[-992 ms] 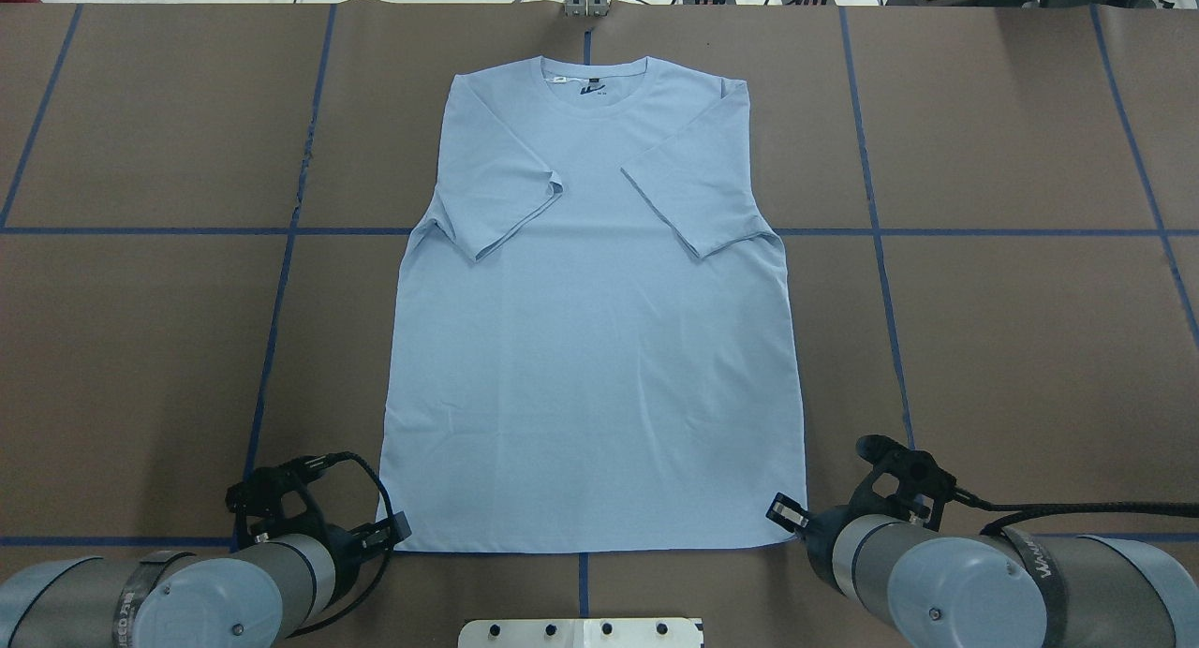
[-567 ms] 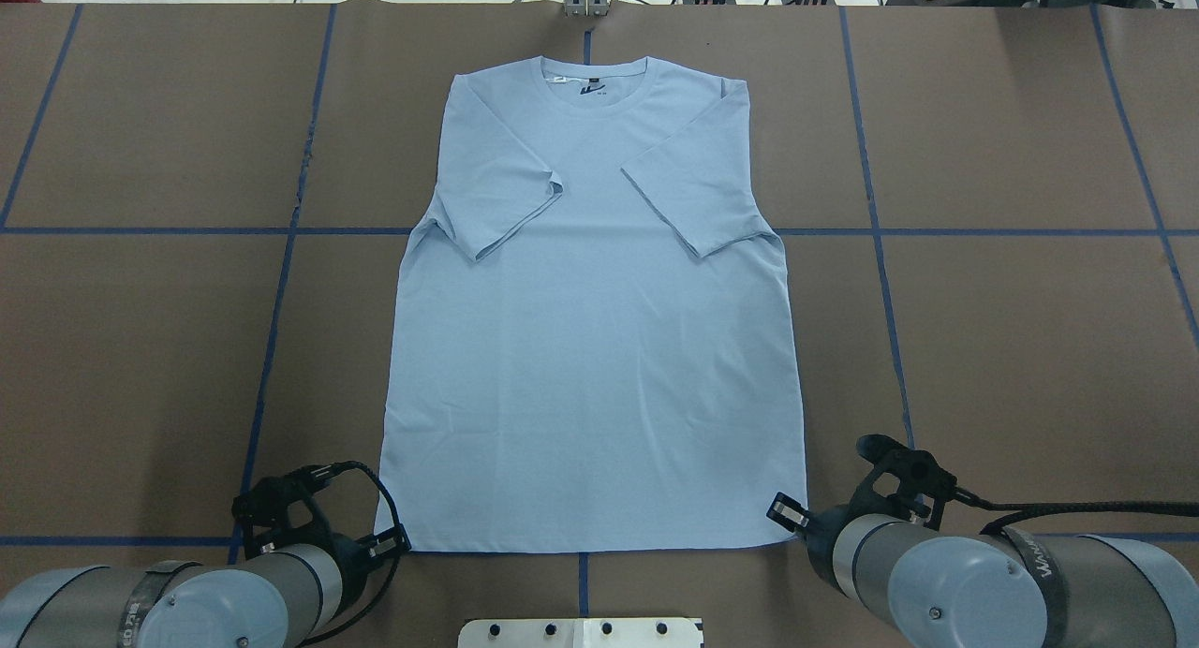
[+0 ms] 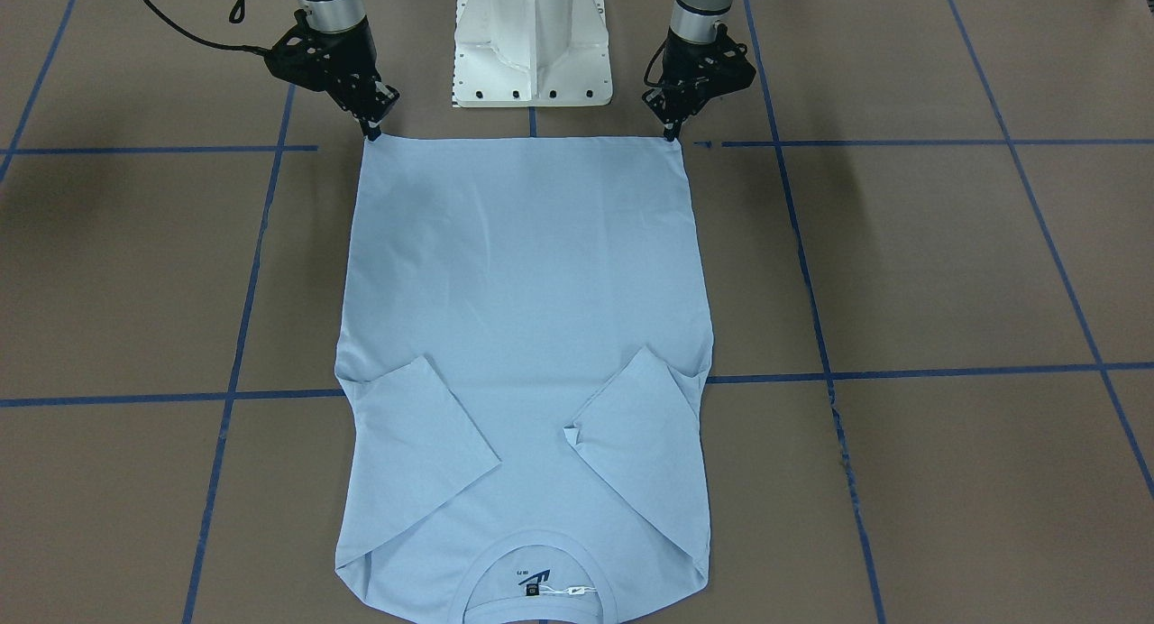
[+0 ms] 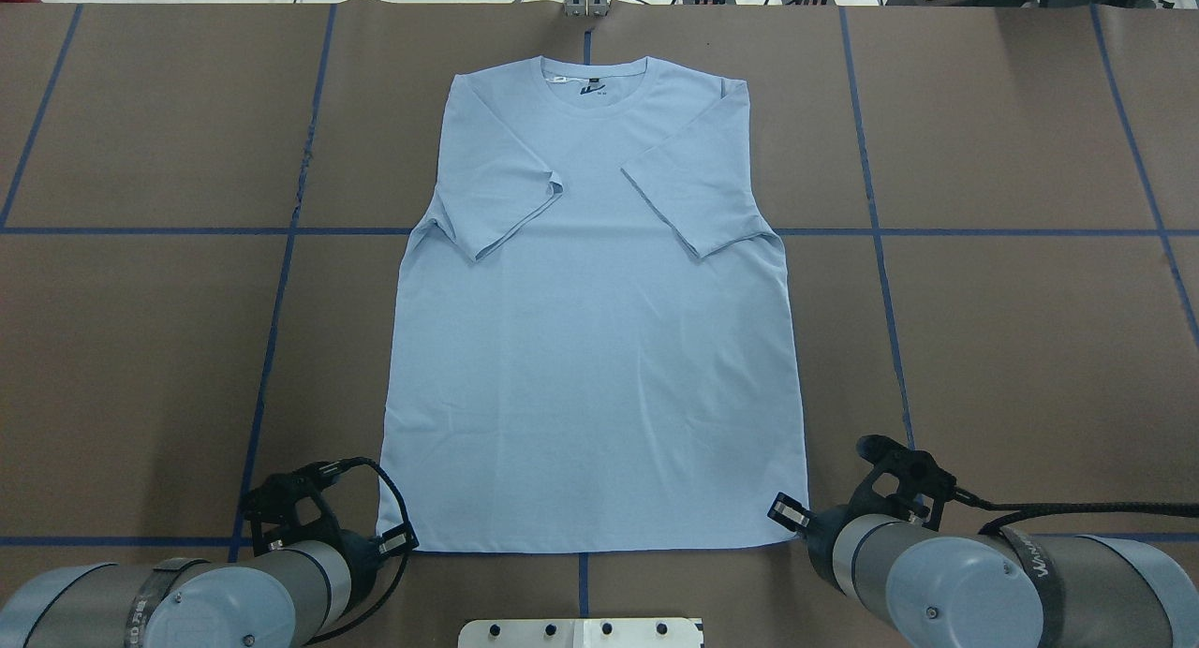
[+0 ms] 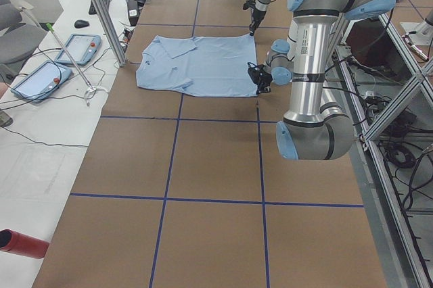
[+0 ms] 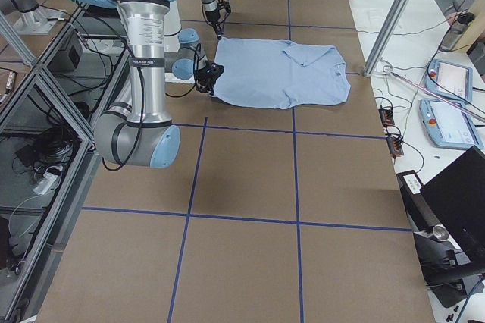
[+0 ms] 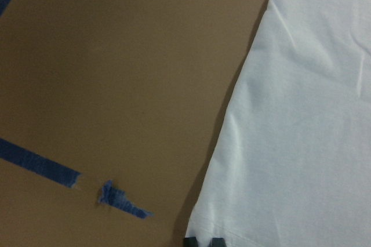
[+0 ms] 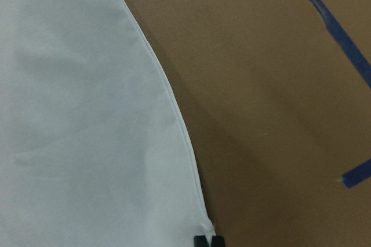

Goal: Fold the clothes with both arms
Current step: 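Lift the hem with both grippers and fold it toward the collar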

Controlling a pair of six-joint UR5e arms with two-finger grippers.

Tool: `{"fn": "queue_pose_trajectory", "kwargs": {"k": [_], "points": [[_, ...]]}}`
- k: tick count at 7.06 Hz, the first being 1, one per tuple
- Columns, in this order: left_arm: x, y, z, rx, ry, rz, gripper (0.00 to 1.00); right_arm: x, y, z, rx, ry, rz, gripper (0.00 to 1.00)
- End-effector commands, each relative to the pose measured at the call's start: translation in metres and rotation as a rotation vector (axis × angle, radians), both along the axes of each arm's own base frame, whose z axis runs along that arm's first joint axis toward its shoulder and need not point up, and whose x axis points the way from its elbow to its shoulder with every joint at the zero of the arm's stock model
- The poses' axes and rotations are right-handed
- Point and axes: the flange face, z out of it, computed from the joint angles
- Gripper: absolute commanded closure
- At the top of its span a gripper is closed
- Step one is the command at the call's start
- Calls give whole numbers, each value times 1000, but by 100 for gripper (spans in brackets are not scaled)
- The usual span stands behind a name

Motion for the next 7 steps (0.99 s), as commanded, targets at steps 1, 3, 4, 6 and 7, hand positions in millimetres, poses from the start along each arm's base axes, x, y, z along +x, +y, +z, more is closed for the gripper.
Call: {"fn": "queue_pose_trajectory", "kwargs": {"k": [1,3,4,6,7], "points": [[-32,-1,-38,4,84,-2,100,9,-4,-11,3,-24,15,100],[-60,30,-55,-83,150,-2,100,72,34,-22,-12,-43,-54,100],[-87,33,-92,-95,241,3,100,82,35,-36,-24,-77,-44,100],[-103,-17,-104,21,248,-51,100,90,-31,-57,79,-104,47,100],[-91,-83,-116,109,229,-142,100,54,-97,-78,158,-103,116,100]]}}
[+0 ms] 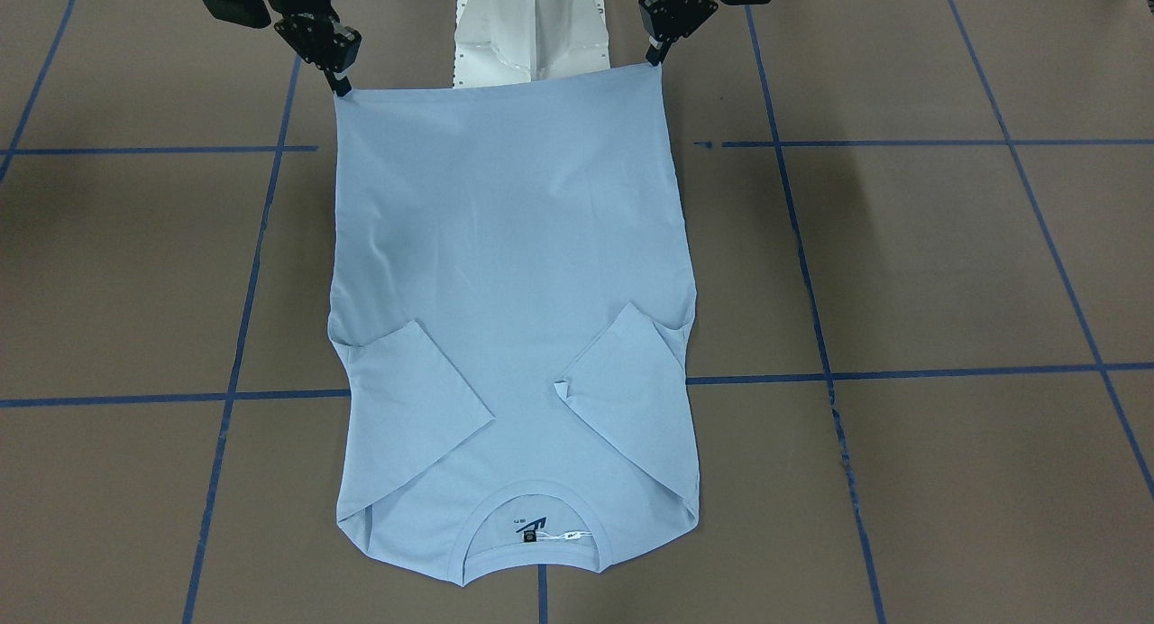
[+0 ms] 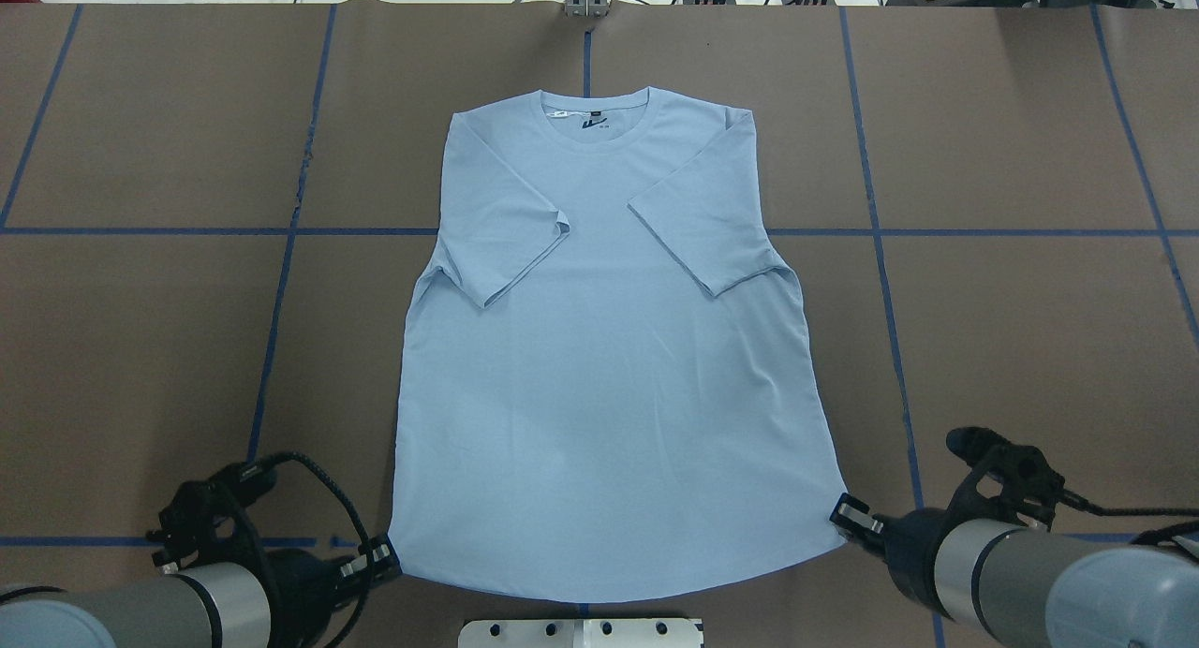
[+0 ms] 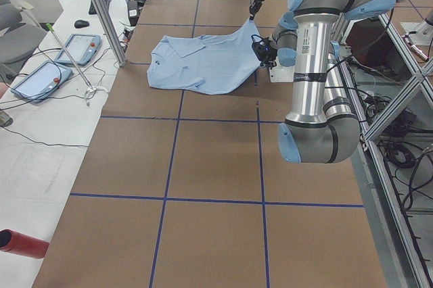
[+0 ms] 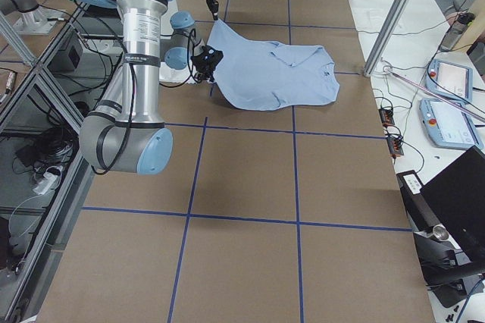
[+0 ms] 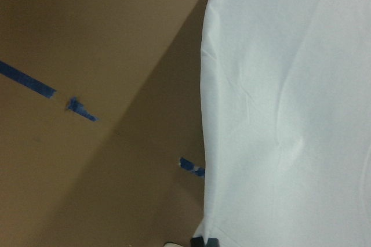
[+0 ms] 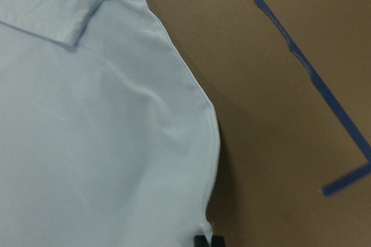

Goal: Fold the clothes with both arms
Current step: 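Lift the hem with both grippers and fold it toward the collar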

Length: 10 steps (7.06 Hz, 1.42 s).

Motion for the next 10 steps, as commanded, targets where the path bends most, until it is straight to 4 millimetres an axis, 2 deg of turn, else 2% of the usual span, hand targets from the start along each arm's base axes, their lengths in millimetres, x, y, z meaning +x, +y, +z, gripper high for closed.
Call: {"fn": "queue_pose_trajectory", "kwargs": {"k": [1,2,3,4,5,6,7,9,10], "points": [[33,-130,-10,168,-106,-140,100,-43,-135,-19,103,81,98,100],[46,-198,6,207,-201,-175,100,-61,-204,-7,160,183,46,100],[32,-250,16,263,-258,-213,100,-67,-253,8,168,259,52,100],[23,-287,40,289,-296,-244,100,-70,-292,16,162,311,64,100],[22,-316,58,307,-304,-272,100,-78,-330,19,162,360,53,100],[22,-346,66,321,-324,-290,100,-87,-369,22,153,330,68,100],[35,-368,69,320,-327,-303,100,-88,-391,41,166,290,85,100],[69,-398,82,323,-327,-309,100,-100,-428,39,159,306,90,100],[76,-404,98,322,-330,-310,100,-107,-441,32,166,323,79,100]]}}
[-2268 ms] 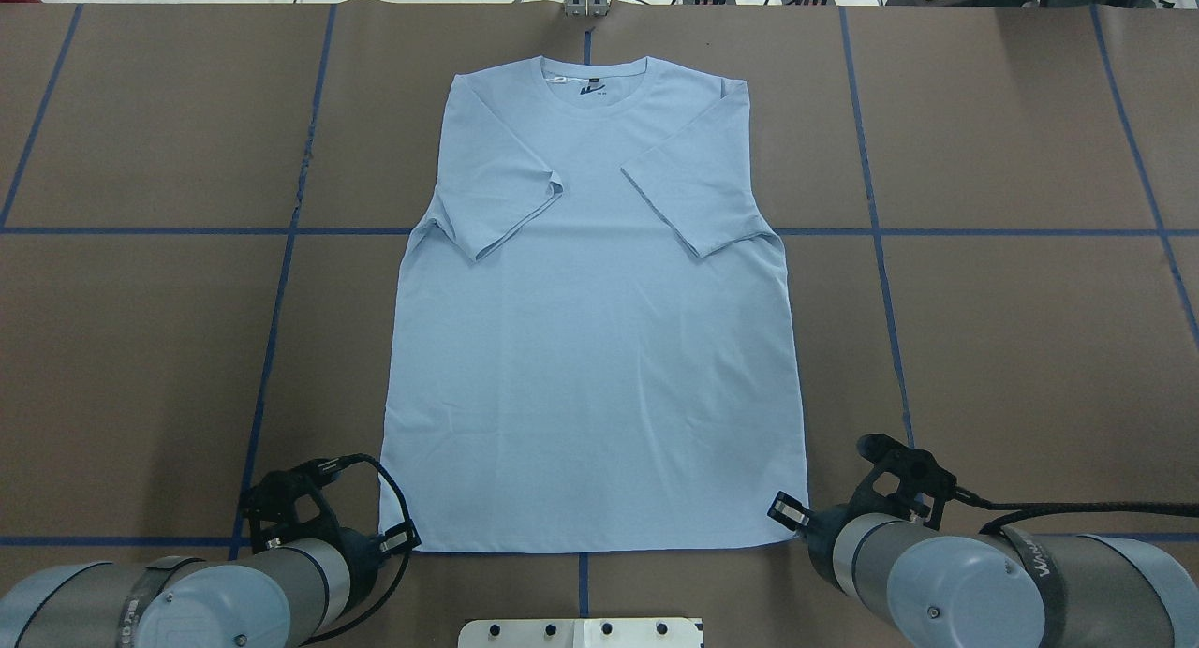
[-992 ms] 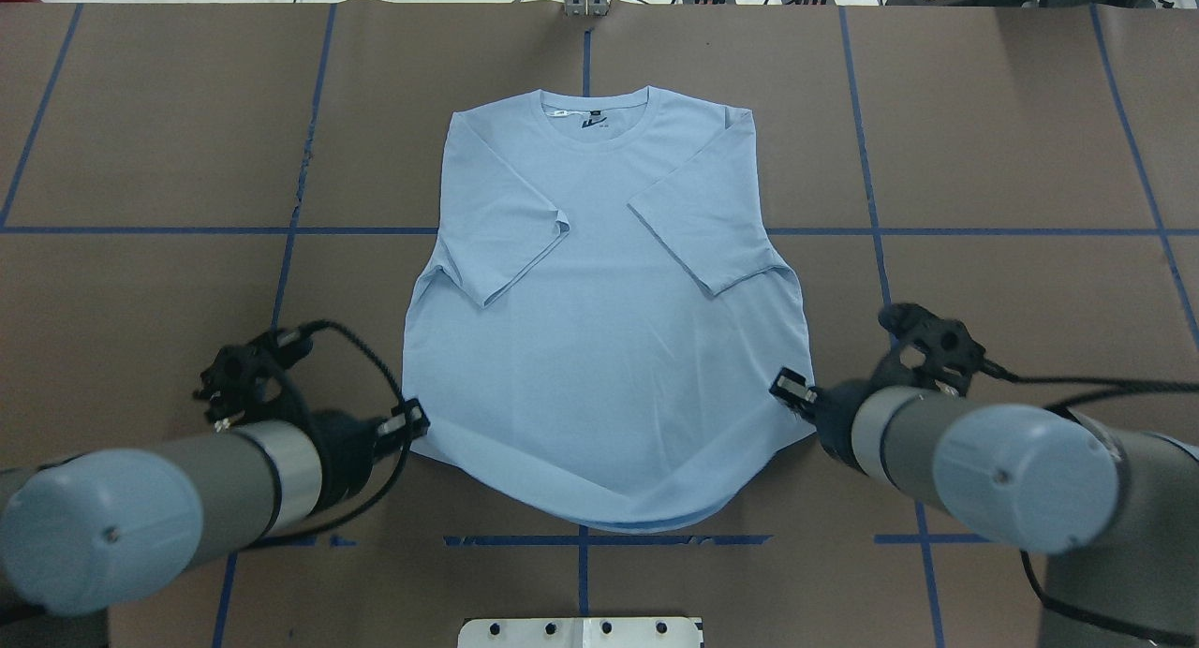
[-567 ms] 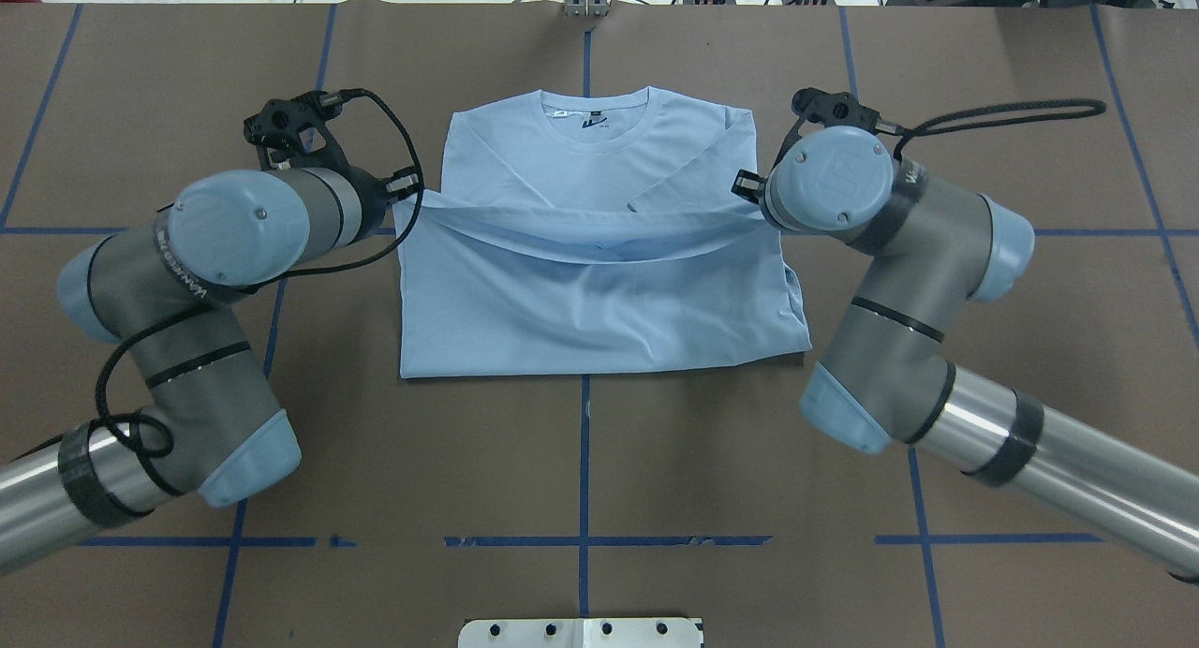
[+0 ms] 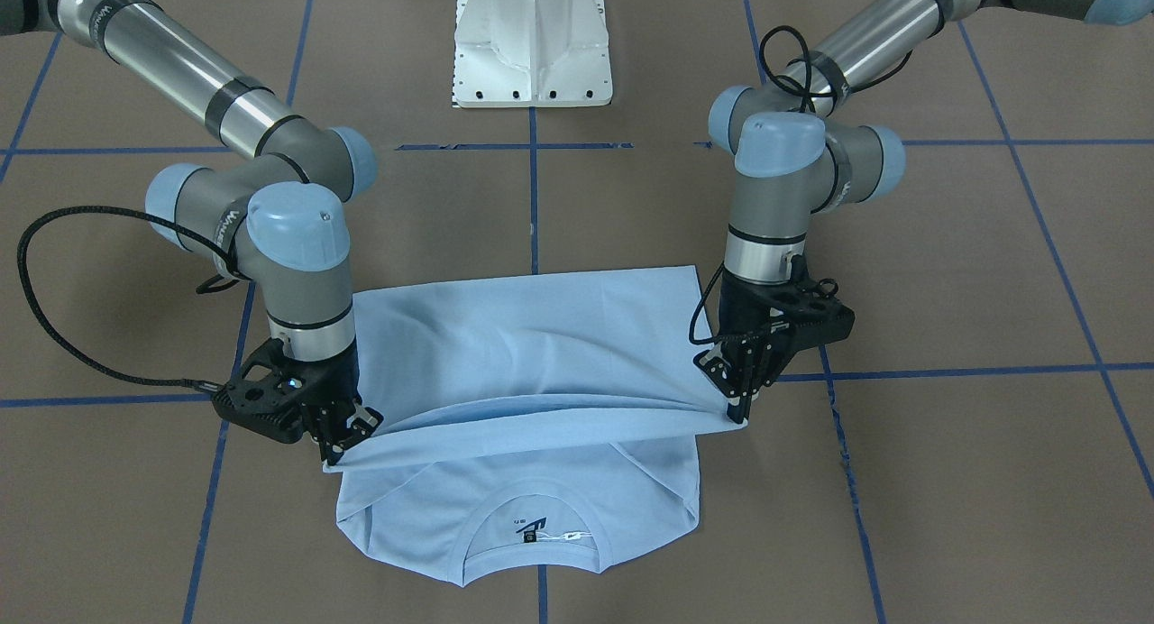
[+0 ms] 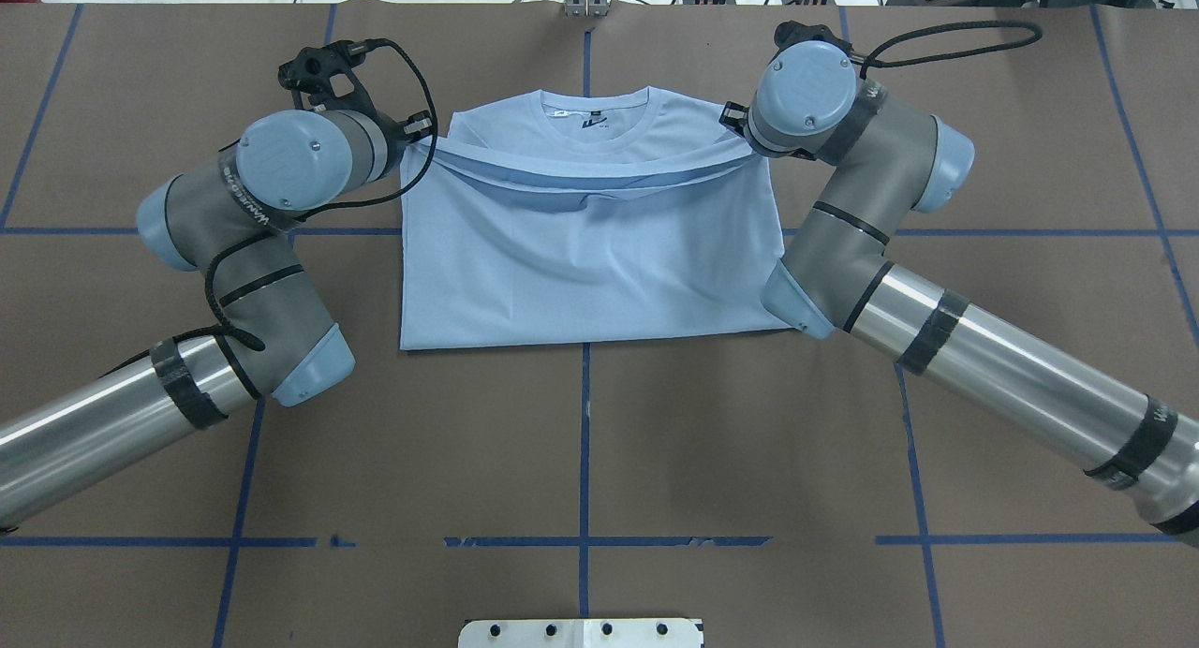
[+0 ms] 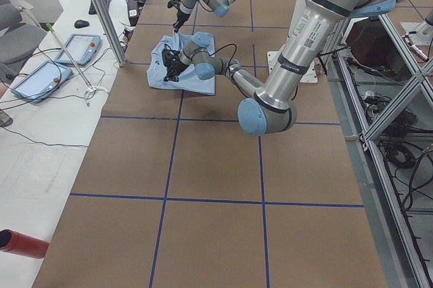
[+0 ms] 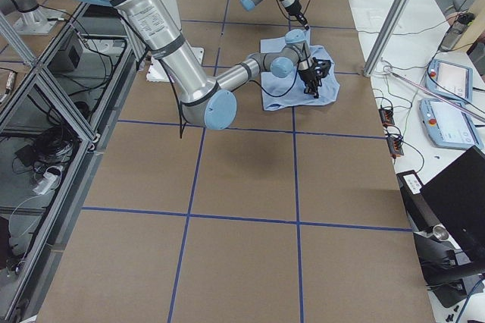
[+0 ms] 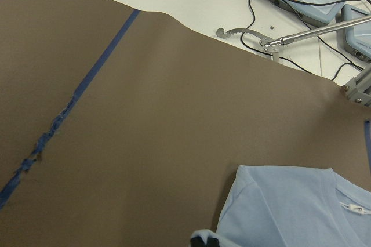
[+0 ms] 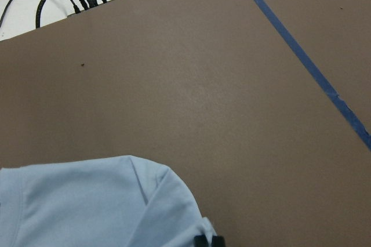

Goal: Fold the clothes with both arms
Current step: 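Lower the hem at the collar and open both grippers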

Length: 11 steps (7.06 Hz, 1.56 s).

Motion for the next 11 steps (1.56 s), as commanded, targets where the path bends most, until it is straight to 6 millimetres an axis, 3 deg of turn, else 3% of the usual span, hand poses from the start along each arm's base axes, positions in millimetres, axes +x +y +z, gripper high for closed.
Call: {"fn": "queue_pose_trajectory", "kwargs": {"k": [1,3,4,5,7,8,9,10,11], "points": [[19,-18,36,15,-4,2,100,-2,-29,1,2,38,-10,100],[25,-23,35,27,5,6,100,-8,-36,21,26,23,-12,100],[27,-23,32,29,7,9,100,-9,-36,22,28,22,-14,100],[26,-24,32,30,6,8,86,-9,-36,23,27,23,-14,100],[27,-23,35,28,6,12,79,-7,-36,25,29,27,-10,98],[26,-21,34,29,9,16,73,-8,-35,21,33,19,-10,63],[19,-17,14,62,37,21,73,-4,-29,15,42,0,-11,55],[8,-2,-8,79,94,65,73,19,-1,28,44,-42,-38,49],[-4,16,-17,80,141,128,73,40,30,27,29,-114,-88,25]]}}
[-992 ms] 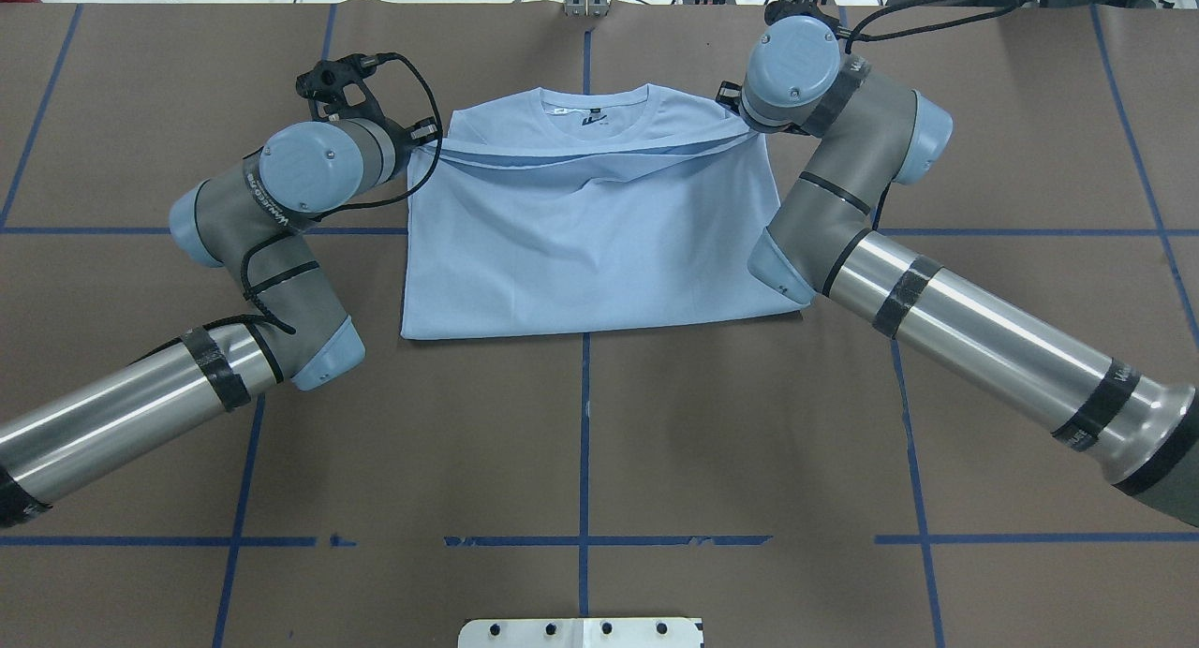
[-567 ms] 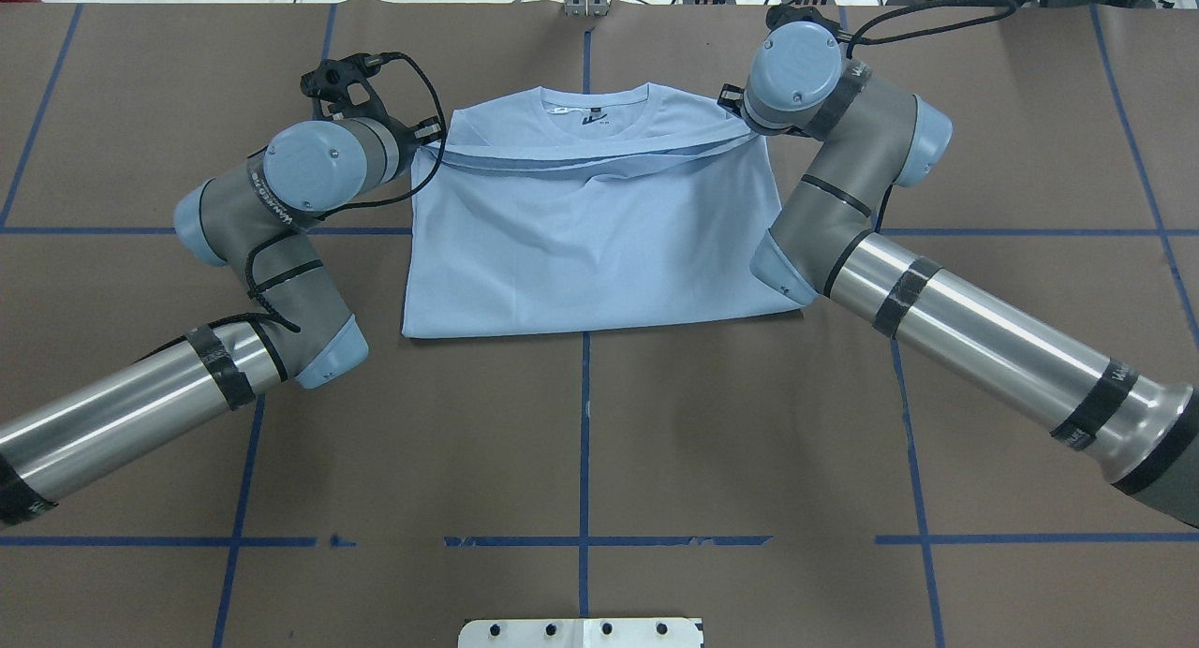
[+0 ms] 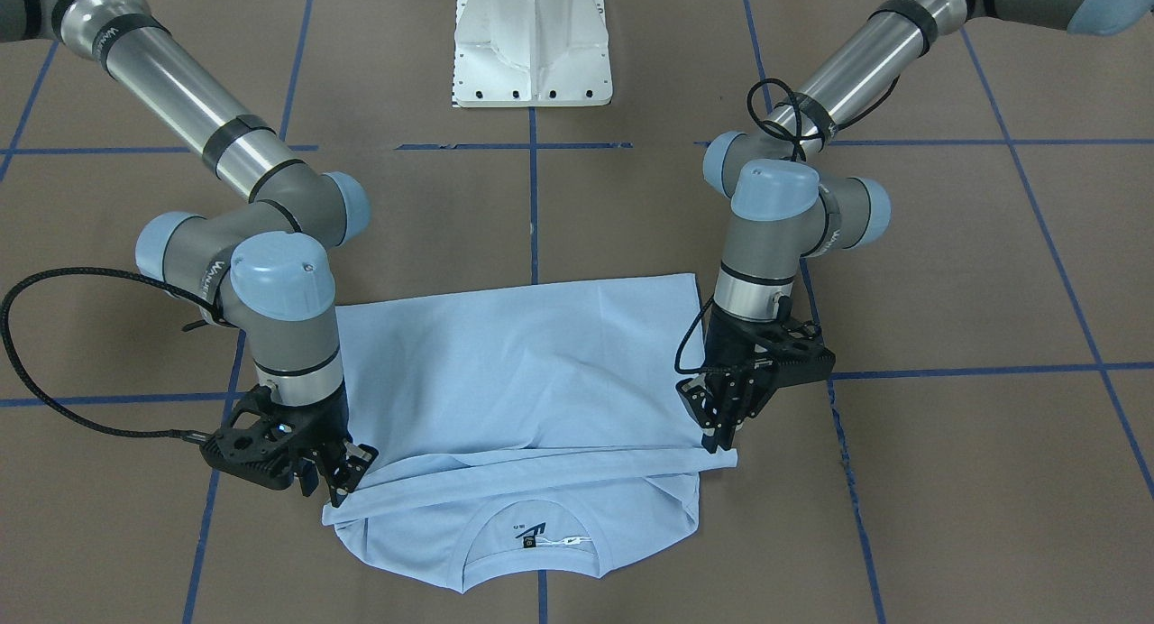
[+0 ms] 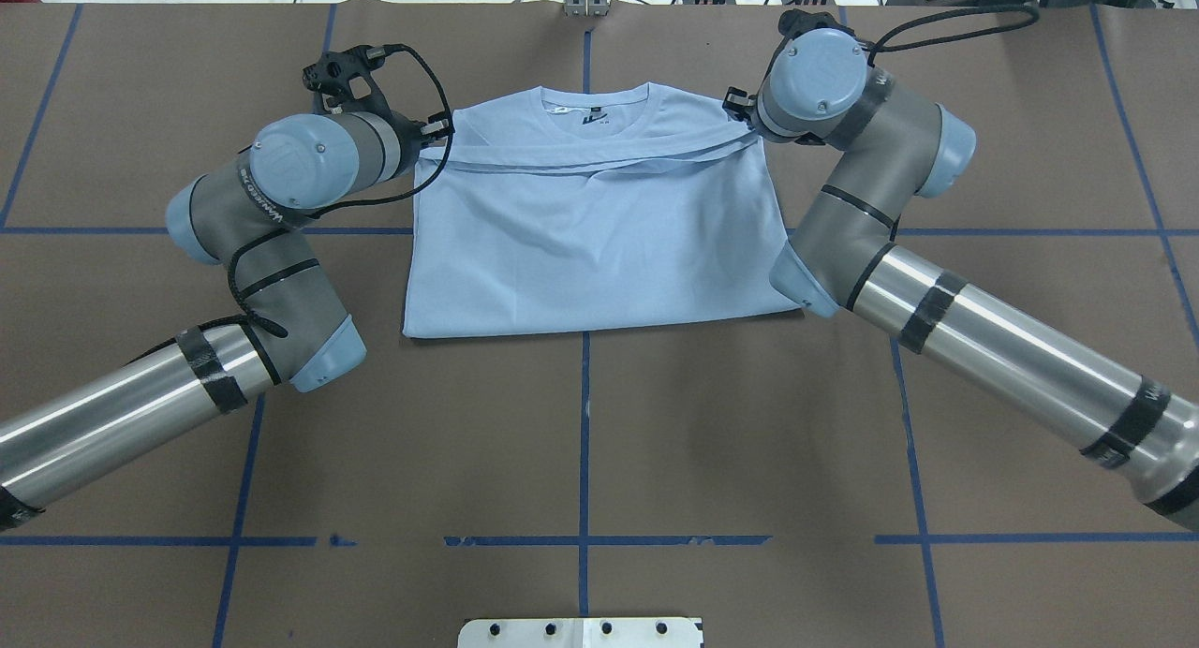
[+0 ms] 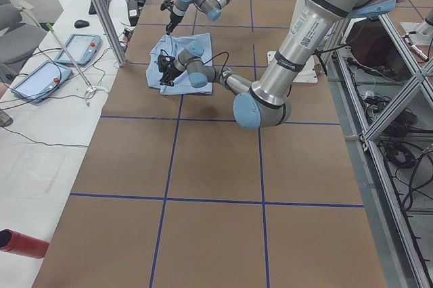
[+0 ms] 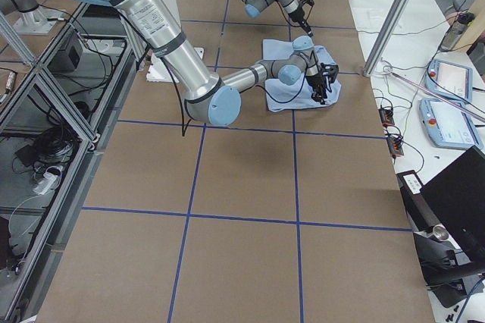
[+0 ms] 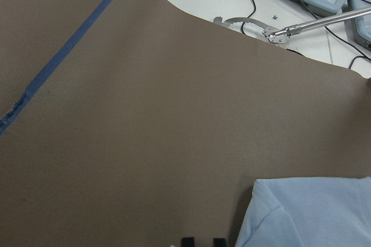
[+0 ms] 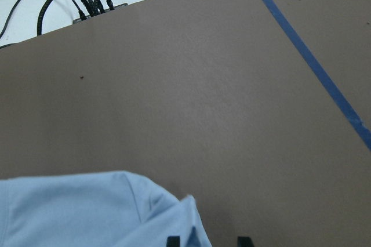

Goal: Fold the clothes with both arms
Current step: 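Lower the hem at the collar and open both grippers, then move the right gripper to the folded shirt's side edge and grasp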

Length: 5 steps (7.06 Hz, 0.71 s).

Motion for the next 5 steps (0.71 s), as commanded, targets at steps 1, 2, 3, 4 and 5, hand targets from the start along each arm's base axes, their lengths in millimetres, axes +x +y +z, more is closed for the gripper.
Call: {"fn": "queue_pose_trajectory", "kwargs": {"k": [1,2,3,4,5], "points": [[-20,25,-21,18,66,67,72,52,82,11,-25,-125,-67,11],[-25,27,-18,20,64,62,72,63,123,23,-87,-184,-39,8],[-30,28,-16,22,64,58,72,47,157,15,-186,-268,18,1],[-32,30,-11,19,61,54,72,35,180,19,-261,-304,55,1],[-33,31,-4,12,53,51,71,36,202,40,-284,-281,47,2]]}}
